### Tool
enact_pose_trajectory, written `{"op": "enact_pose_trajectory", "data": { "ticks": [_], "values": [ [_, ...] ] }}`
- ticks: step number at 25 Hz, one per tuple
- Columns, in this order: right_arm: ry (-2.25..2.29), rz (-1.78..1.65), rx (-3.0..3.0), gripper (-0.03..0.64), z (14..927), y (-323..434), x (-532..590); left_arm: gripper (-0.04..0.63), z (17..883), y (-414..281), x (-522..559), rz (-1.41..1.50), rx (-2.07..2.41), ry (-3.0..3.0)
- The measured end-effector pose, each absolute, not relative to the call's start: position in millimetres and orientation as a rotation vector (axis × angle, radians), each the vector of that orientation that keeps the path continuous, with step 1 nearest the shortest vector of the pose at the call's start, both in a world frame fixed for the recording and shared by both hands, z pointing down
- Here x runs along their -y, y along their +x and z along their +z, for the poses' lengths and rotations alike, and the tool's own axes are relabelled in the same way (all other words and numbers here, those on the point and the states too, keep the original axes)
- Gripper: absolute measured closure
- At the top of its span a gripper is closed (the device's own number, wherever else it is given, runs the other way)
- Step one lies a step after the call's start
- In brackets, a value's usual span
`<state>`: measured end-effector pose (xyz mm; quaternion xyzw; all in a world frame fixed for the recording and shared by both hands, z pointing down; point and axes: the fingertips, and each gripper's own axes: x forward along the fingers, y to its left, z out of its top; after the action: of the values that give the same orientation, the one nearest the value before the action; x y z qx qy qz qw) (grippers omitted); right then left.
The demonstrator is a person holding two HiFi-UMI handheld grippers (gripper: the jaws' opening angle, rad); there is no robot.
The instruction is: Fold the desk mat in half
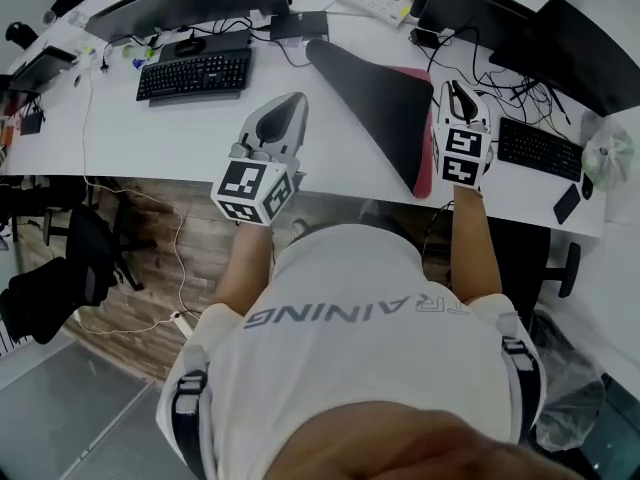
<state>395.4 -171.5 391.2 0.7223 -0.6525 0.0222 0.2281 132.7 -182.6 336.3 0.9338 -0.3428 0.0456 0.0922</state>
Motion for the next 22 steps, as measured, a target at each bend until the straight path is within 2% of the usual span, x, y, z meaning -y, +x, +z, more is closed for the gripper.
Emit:
{"op": "enact_pose_trajectory", "data": {
  "ticks": [12, 22],
  "values": [
    [2.214, -0.023, 1.845, 0.592, 303.9, 335.5, 79.0, 0.565, 290.5, 101.1, 154.6, 0.017, 0.880, 2.903],
    [2.282, -0.026, 1.917, 0.592, 282.1, 282.6, 35.8, 0.563, 280.8, 64.4, 133.8, -0.004, 0.845, 2.941]
  ]
}}
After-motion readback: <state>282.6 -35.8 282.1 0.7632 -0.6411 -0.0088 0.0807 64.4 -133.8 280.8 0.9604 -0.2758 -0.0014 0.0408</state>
